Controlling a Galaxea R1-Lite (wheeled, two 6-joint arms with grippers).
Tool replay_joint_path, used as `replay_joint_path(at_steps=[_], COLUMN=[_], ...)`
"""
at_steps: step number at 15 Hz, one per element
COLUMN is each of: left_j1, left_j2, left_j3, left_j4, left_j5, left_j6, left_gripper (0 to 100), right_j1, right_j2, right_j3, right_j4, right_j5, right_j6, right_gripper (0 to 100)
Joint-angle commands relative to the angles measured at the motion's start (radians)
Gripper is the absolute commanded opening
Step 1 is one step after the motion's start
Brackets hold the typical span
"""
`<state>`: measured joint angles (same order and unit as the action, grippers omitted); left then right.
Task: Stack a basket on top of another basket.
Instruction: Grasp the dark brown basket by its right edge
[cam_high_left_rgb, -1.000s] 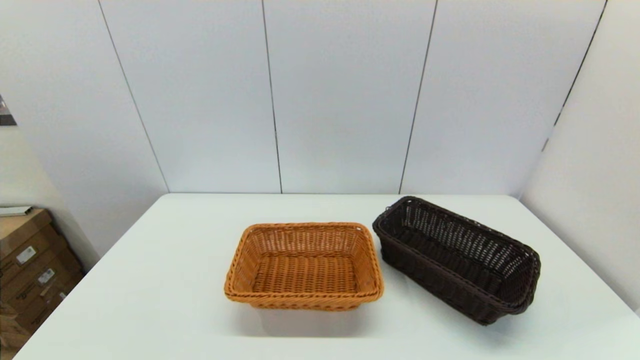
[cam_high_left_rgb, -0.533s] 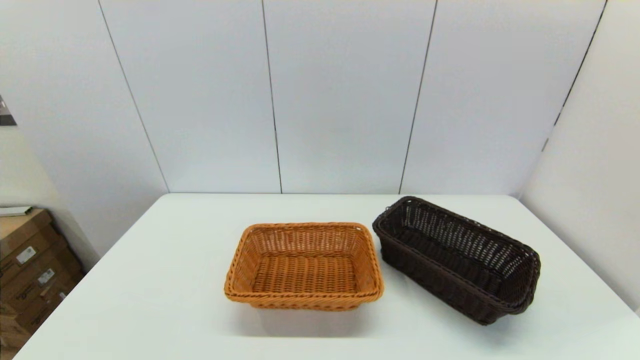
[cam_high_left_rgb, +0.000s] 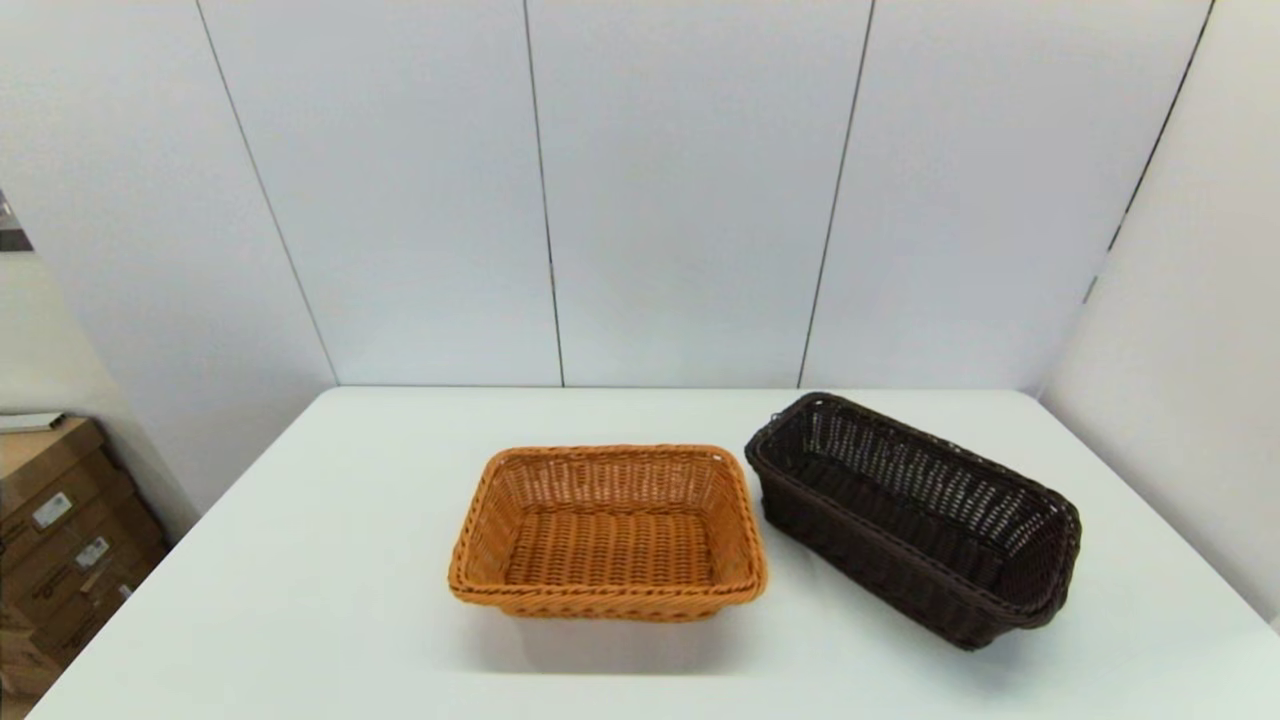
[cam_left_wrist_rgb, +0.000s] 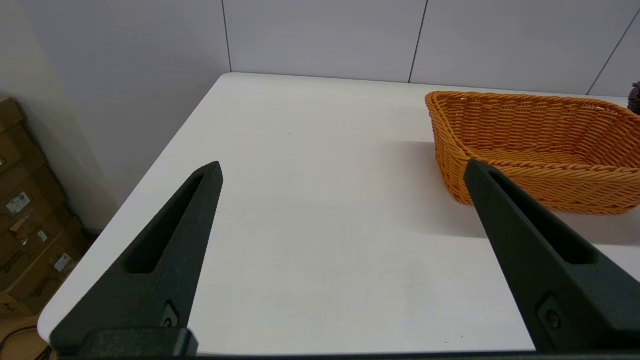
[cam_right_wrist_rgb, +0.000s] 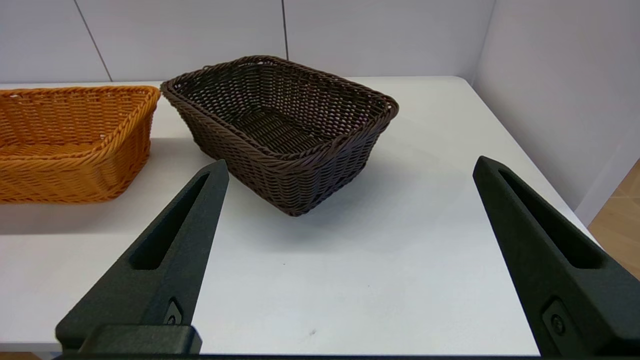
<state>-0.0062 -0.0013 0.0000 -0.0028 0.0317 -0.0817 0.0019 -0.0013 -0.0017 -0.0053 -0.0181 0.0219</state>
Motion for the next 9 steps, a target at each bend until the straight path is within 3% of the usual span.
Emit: replay_joint_path(at_steps=[1, 9], left_j1=[0.000, 0.000], left_j2=[0.001, 0.001], left_j3=[0.000, 0.000], left_j4=[0.000, 0.000], left_j5=[0.001, 0.001], left_j6=[-0.001, -0.001], left_gripper=[100, 100], right_j1=[0.001, 0.001], right_j2=[0.001, 0.000], right_j3=[0.000, -0.001], right_j4=[0.001, 0.002], right_j5=[0.000, 0.000], right_j6=[-0.007, -0.007], right_gripper=[100, 100])
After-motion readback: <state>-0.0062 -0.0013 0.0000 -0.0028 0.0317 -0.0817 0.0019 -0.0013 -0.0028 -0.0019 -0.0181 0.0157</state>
